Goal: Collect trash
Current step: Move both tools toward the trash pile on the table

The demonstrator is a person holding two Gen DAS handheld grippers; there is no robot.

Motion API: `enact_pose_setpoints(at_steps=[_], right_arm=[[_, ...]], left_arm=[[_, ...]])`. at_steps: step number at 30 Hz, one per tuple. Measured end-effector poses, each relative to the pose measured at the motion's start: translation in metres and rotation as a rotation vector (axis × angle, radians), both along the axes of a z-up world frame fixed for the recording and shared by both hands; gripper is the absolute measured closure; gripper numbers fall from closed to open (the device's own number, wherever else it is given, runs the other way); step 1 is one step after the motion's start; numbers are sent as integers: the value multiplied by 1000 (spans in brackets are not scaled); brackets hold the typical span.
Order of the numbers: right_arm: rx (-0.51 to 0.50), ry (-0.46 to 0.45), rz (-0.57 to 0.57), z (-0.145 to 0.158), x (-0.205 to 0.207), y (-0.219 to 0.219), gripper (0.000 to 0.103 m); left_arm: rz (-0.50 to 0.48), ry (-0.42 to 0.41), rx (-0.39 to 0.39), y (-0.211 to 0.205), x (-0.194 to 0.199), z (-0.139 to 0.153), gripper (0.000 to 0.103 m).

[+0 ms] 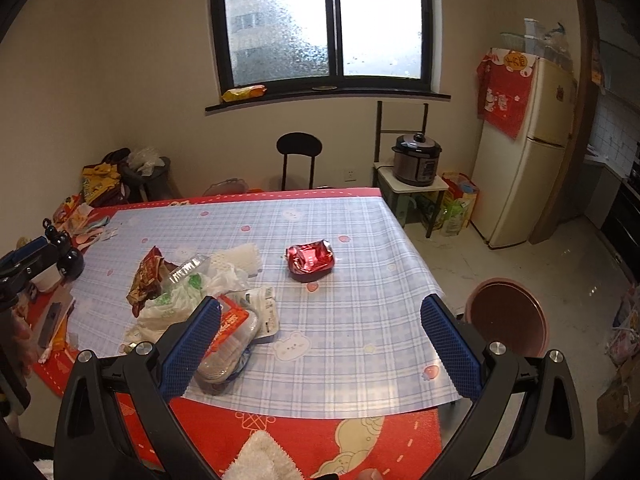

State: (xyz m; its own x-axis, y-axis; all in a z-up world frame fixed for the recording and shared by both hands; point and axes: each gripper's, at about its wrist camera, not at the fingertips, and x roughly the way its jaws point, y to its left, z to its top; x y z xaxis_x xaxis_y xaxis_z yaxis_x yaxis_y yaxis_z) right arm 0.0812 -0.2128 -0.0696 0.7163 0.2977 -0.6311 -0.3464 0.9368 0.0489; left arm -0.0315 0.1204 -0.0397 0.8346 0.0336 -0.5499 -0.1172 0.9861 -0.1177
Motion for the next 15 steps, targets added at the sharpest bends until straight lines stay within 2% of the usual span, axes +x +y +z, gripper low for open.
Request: enact_pose_setpoints(at_steps=[8,15], right_arm=[[-5,-8,113,-17,2,63,5],[15,68,135,-46,7,106,5]], left_arm=[[106,37,4,57,-29,-26,6],[116,30,-11,99,-43,-46,5]])
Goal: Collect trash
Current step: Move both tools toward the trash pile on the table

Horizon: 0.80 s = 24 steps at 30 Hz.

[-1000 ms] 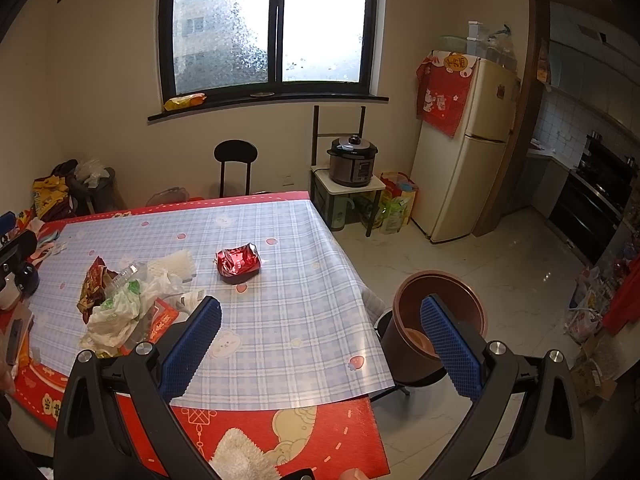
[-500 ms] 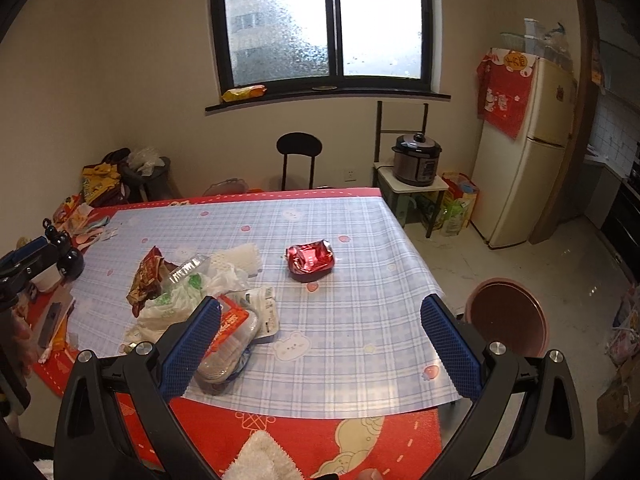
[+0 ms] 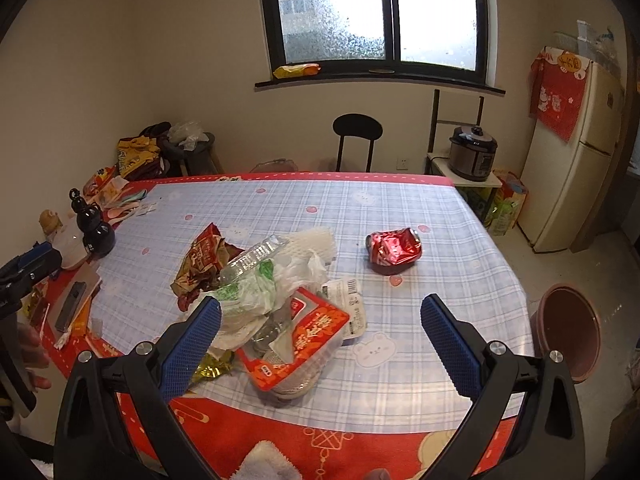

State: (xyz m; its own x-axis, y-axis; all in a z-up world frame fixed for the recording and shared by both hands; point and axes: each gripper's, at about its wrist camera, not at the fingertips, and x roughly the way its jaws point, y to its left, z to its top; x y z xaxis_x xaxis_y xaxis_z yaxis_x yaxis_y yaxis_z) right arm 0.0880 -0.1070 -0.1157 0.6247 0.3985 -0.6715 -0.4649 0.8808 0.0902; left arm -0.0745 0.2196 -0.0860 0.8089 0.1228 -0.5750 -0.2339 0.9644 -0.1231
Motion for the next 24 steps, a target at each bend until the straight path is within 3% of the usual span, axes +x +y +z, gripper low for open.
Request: enact_pose_setpoints(at_steps=[7,10,16,24], right_arm=[[-47,26,-13,-24,4,26,5],[-57,35,-18,-28,8,31,5],[-19,77,-28,-39,16,37,5],[-9,118,-16,-50,23,41,5]], left_arm=[[18,93,-33,18,3,-29,6],[45,104,-61,24,4,-37,6],[22,111,-45,30,6,-45,6],[-14,127,-101,33,23,-58,6]])
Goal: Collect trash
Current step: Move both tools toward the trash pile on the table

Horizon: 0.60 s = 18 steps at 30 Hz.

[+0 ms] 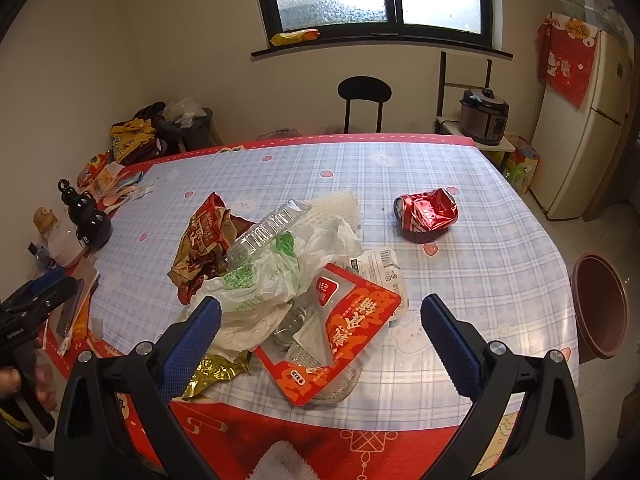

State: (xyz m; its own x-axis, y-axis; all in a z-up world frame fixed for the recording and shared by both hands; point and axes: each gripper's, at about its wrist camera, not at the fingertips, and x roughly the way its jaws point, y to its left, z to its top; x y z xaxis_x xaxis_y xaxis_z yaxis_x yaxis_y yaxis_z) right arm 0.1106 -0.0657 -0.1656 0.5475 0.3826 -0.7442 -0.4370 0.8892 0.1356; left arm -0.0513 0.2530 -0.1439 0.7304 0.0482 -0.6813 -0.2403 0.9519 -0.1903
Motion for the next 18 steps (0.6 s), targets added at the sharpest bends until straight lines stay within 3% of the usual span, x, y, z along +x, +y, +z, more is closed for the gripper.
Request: enact_pose_setpoints(at_steps=[6,9,11,18], right_arm=[[9,13,-21,-5,9,-2,5],[9,25,-26,-8,14,-1,5],[11,33,-28,-11,14,-1,5],[2,46,-45,-16,15,-11,5]], left_arm=[[-99,-1,-15,-13,45,-16,7],[-134,29,-54,-15,75,-37,16],[-147,63,-36,-17,92,-50,21],[-174,118,-102,-13,119,-81,22]])
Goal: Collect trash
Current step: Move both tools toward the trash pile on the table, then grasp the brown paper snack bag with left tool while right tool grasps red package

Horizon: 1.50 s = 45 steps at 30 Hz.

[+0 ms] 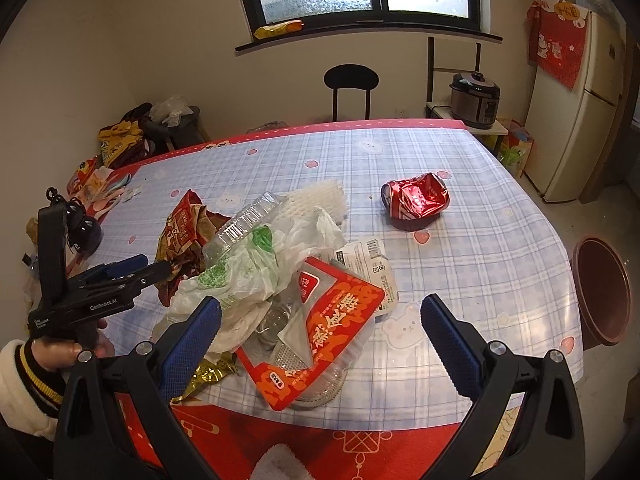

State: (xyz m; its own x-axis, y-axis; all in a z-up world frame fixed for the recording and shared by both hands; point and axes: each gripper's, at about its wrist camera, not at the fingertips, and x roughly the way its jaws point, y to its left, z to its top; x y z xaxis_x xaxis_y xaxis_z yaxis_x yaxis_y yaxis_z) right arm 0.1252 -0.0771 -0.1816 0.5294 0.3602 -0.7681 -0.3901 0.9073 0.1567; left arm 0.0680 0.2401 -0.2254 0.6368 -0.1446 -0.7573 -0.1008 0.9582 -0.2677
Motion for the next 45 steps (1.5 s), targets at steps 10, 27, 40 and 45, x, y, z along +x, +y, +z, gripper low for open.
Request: enact_pose_setpoints(at_steps=[10,27,40,45], right_arm=[[13,48,-19,-13,8,-5,5],[69,180,-58,-56,22,-1,18],[84,249,-112,-86,25,1,50],[70,234,-114,-83,23,3,64]], left_arm=[[-16,41,-68,0,18,-26,31],[39,-77,-87,17,-39,12,52],[156,-111,-119,-3,-91,25,51],[158,-104,-106,-14,-96,25,51]])
